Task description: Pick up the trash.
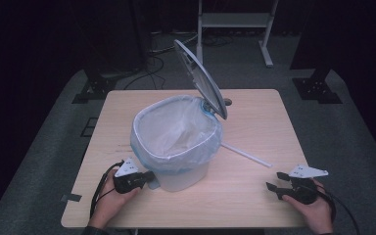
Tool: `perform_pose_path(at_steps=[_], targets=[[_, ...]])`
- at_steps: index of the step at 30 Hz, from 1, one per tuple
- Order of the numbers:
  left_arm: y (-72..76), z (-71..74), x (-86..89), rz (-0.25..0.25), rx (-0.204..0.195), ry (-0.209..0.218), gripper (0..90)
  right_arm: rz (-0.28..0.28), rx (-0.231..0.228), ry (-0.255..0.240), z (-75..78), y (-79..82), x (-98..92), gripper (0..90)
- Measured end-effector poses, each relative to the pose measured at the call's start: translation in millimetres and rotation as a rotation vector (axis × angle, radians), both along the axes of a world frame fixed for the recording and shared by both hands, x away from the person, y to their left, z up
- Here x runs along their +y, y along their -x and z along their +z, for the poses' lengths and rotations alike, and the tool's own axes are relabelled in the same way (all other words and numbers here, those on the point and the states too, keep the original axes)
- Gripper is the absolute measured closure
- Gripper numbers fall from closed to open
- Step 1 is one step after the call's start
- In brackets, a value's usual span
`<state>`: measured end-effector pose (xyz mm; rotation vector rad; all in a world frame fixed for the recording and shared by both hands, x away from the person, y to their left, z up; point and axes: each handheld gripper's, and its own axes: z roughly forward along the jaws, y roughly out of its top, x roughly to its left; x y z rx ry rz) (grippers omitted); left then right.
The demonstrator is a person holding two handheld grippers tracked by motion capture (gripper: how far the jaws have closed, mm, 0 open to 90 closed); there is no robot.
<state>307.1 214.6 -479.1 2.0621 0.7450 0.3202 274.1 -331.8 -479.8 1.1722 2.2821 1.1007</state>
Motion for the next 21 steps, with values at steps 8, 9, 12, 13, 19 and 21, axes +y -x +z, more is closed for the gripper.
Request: perform_pose_path(at_steps=[8, 9, 12, 13, 19, 21], targets=[[0.3, 0.0, -0.3, 0.000, -0.003, -0.002, 86.3, -0.001, -0.027, -0.007, 7.1, -4.5, 1.2, 36.2], [0.4, 0.0, -0.4, 0.000, -0.004, -0.002, 86.2, 0.000, -0.029, -0.010, 7.8, -4.9, 1.5, 36.1], [0.3, -0.1, -0.4, 0.000, -0.003, -0.002, 86.2, 0.003, -0.034, -0.013, 10.4, -7.3, 3.0, 36.1], [0.3, 0.0, -0.3, 0.000, -0.003, -0.002, 86.3, 0.004, -0.036, -0.013, 11.2, -8.1, 3.2, 36.1], [0.1, 0.0, -0.1, 0.000, 0.000, -0.001, 86.3, 0.006, -0.054, -0.022, 18.7, -13.0, 4.1, 36.0], [-0.1, 0.0, 0.0, -0.001, 0.000, -0.001, 86.2, 0.008, -0.059, -0.029, 20.3, -15.1, 4.6, 36.0]])
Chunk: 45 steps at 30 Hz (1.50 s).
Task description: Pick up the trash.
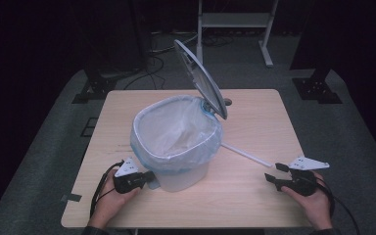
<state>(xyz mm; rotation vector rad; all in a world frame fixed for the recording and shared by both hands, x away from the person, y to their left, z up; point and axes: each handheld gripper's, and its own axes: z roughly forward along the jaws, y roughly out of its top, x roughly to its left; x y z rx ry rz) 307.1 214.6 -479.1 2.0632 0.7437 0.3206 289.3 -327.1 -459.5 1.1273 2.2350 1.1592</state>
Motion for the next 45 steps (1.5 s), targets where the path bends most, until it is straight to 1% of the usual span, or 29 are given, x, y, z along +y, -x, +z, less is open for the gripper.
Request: perform_pose_path(at_steps=[3, 8, 13, 17, 19, 24, 32, 34, 36, 38, 40, 42, 45], targets=[[-0.1, 0.0, 0.1, 0.000, 0.002, 0.001, 86.2, 0.004, -0.001, 0.006, 3.0, -4.0, 1.6, 36.0], [-0.1, 0.0, 0.1, 0.000, 0.002, 0.002, 86.2, 0.010, -0.010, -0.002, 8.3, -11.7, 5.0, 36.1], [-0.4, 0.0, 0.3, 0.000, 0.004, 0.003, 86.1, 0.019, -0.006, -0.007, 11.2, -21.6, 9.1, 36.1], [-0.2, 0.0, 0.2, 0.000, 0.003, 0.003, 86.1, 0.032, 0.000, 0.003, 11.9, -29.2, 13.7, 36.5], [-0.3, 0.0, 0.2, 0.000, 0.004, 0.004, 86.1, 0.038, 0.004, -0.005, 10.5, -32.8, 15.4, 37.0], [-0.7, 0.0, 0.6, -0.001, 0.005, 0.005, 86.0, 0.043, 0.028, 0.004, 5.6, -41.9, 17.8, 39.5], [-0.6, 0.0, 0.5, -0.001, 0.004, 0.004, 86.0, 0.056, 0.050, 0.026, -2.3, -62.7, 24.4, 45.1], [-0.6, 0.0, 0.4, -0.001, 0.004, 0.004, 86.0, 0.060, 0.052, 0.020, -5.3, -67.4, 25.7, 46.7], [-0.6, 0.0, 0.5, -0.001, 0.004, 0.004, 86.0, 0.064, 0.068, 0.022, -9.3, -71.4, 26.0, 48.5], [-0.7, 0.0, 0.5, -0.001, 0.004, 0.005, 85.9, 0.064, 0.077, 0.020, -12.1, -73.7, 25.4, 49.8], [-0.8, 0.0, 0.6, -0.001, 0.006, 0.006, 85.9, 0.062, 0.075, 0.007, -13.1, -75.4, 24.9, 51.7], [-0.6, 0.0, 0.5, -0.001, 0.004, 0.005, 86.0, 0.064, 0.071, 0.017, -14.6, -77.4, 25.0, 53.5], [-0.7, 0.0, 0.6, -0.001, 0.005, 0.005, 85.9, 0.066, 0.079, 0.009, -18.2, -79.7, 25.2, 55.7]])
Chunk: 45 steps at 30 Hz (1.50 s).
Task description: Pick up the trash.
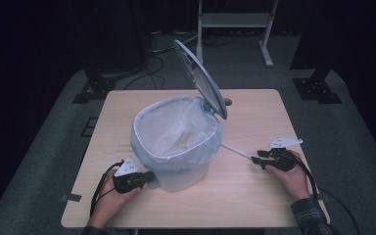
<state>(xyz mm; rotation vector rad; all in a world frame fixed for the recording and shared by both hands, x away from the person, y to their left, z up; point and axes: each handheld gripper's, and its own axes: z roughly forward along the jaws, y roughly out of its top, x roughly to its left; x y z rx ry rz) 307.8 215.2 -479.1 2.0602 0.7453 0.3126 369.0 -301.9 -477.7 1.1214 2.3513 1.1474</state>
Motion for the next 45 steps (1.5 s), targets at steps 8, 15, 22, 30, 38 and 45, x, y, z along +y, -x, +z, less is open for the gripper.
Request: perform_pose_path(at_steps=[8, 15, 22, 30, 38, 45], targets=[[0.1, 0.0, 0.0, 0.000, -0.001, 0.000, 85.9, 0.016, 0.013, 0.012, -4.5, -2.1, 5.9, 65.9], [0.2, 0.0, -0.2, 0.000, 0.000, 0.000, 85.9, 0.025, 0.001, 0.039, -3.6, 1.1, 10.4, 74.6], [0.4, 0.0, -0.2, 0.000, 0.000, 0.000, 85.9, 0.019, 0.020, 0.043, -1.9, 3.6, 8.9, 78.9], [0.2, -0.1, -0.2, 0.000, 0.000, 0.000, 85.8, 0.017, 0.027, 0.070, 0.3, 8.6, 7.4, 79.2], [0.2, 0.0, -0.1, 0.000, 0.000, 0.000, 85.8, 0.011, 0.019, 0.053, 8.3, 18.2, -2.1, 79.3], [0.3, 0.0, -0.2, 0.000, 0.000, 0.000, 85.8, -0.002, 0.018, 0.035, 13.2, 27.0, -13.7, 79.3]])
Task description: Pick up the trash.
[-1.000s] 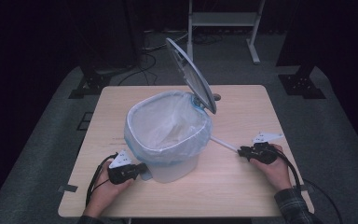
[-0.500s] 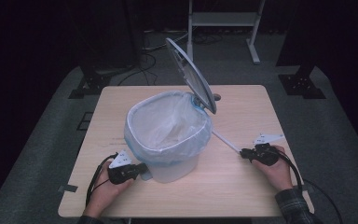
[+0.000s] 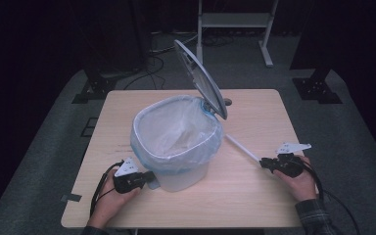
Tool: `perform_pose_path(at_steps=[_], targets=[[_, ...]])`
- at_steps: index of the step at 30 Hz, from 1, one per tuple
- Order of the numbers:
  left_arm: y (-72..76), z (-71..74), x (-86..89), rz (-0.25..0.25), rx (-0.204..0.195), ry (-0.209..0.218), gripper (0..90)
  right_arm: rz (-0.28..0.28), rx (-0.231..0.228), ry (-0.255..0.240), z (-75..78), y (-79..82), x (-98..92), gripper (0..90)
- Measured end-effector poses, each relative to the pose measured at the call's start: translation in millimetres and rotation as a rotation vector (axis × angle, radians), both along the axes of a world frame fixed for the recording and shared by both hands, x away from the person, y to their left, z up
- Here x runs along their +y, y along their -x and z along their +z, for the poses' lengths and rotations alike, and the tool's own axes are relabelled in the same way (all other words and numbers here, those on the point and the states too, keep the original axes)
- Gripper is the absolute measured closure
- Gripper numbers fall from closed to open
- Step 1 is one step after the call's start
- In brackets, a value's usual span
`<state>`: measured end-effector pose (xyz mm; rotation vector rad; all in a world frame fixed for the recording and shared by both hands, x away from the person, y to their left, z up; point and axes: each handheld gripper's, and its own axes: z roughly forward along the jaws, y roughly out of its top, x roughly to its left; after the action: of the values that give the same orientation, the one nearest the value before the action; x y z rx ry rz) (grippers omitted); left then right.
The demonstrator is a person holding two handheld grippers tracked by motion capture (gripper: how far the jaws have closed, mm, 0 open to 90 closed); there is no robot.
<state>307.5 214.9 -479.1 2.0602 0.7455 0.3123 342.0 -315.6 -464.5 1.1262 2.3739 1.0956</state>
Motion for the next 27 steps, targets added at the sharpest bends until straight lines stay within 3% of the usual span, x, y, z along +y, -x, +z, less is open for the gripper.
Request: perform_pose_path(at_steps=[12, 27], targets=[[-0.3, 0.0, 0.2, -0.001, -0.001, 0.000, 85.7, 0.007, -0.004, -0.042, 12.4, 12.7, -14.2, 79.4], [-0.3, 0.0, 0.3, -0.001, -0.001, 0.000, 85.7, 0.028, -0.048, -0.095, 35.0, 27.6, -25.9, 79.3]])
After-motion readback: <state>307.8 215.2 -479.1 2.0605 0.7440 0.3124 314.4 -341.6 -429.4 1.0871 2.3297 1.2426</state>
